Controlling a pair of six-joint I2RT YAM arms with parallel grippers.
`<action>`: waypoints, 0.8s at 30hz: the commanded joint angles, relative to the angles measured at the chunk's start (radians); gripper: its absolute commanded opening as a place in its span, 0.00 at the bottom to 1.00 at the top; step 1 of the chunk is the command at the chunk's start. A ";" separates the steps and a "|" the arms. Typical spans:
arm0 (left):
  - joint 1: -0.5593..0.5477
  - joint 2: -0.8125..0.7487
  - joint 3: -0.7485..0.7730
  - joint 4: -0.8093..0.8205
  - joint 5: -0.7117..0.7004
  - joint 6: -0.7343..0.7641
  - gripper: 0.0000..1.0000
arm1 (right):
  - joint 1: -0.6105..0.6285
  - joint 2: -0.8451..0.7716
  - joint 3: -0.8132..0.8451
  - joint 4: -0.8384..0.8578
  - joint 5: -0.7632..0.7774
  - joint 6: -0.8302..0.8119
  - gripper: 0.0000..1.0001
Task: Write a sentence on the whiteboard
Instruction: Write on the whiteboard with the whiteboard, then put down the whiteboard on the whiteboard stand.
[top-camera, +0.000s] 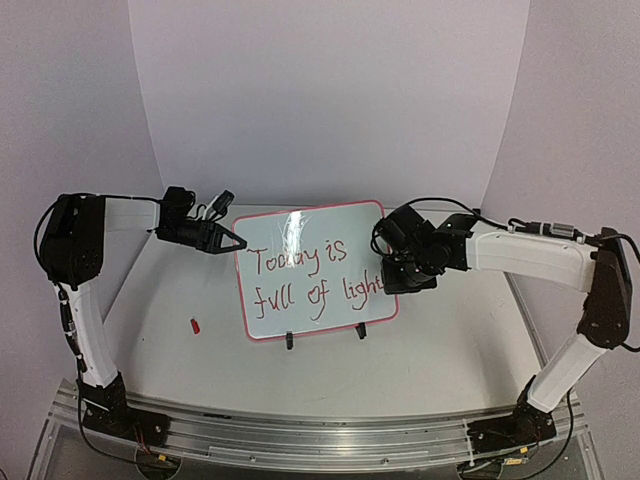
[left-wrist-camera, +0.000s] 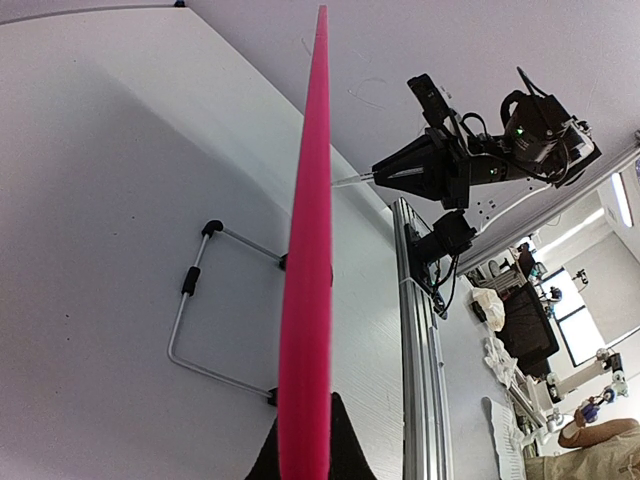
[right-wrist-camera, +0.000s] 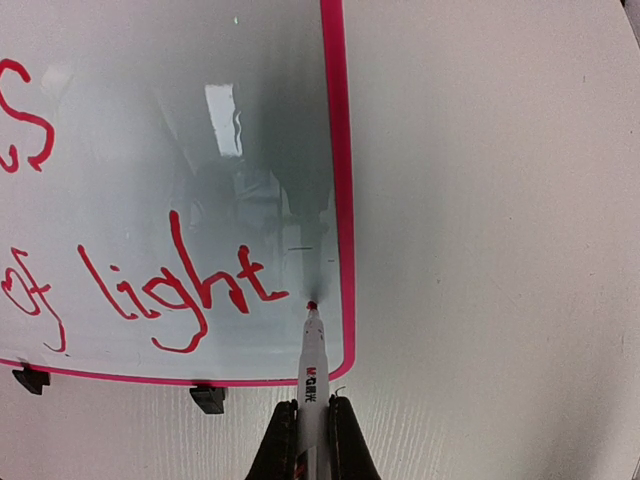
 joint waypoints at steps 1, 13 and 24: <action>-0.035 0.034 -0.001 -0.015 -0.136 0.068 0.00 | -0.006 -0.008 0.038 0.022 0.008 -0.013 0.00; -0.037 0.025 0.002 -0.019 -0.154 0.062 0.00 | -0.005 -0.299 0.130 -0.136 -0.306 -0.111 0.00; -0.037 0.019 0.006 -0.029 -0.162 0.069 0.19 | -0.006 -0.465 0.042 -0.132 -0.164 -0.110 0.00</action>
